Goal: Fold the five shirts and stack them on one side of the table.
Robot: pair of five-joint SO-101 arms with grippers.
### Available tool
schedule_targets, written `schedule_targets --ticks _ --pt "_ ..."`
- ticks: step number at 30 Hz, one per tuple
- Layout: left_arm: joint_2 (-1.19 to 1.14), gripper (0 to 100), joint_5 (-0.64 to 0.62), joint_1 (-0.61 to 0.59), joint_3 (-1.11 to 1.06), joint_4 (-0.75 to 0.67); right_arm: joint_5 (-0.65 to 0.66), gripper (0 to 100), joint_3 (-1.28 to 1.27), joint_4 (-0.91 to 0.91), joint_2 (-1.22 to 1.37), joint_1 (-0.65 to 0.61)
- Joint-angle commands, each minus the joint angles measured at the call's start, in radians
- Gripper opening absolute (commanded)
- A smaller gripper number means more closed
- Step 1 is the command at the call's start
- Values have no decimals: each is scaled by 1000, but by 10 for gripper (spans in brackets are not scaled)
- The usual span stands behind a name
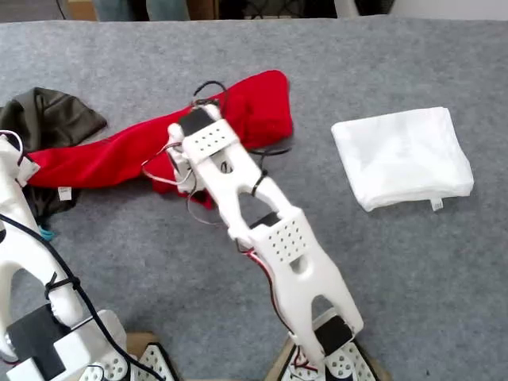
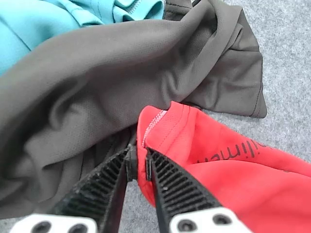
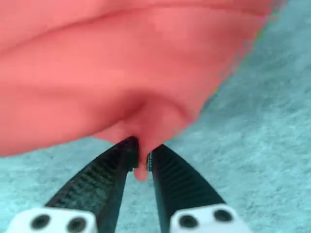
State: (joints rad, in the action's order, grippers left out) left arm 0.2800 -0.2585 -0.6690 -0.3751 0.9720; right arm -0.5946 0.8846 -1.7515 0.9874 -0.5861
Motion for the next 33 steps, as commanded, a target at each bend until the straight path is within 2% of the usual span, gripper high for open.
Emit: schedule_targets --ticks 1,7,13,23,33 --pt "46 30 -2 -2 13 -17 34 13 19 -15 -71 77" --pt "49 30 -2 1 31 -2 161 13 -87 -15 -289 216" --pt "175 30 -9 24 236 198 325 13 -105 -11 -676 353" --pt "462 29 -9 237 509 361 328 13 19 126 -1210 491" --pt "509 29 -3 274 963 646 334 13 61 385 -1488 502"
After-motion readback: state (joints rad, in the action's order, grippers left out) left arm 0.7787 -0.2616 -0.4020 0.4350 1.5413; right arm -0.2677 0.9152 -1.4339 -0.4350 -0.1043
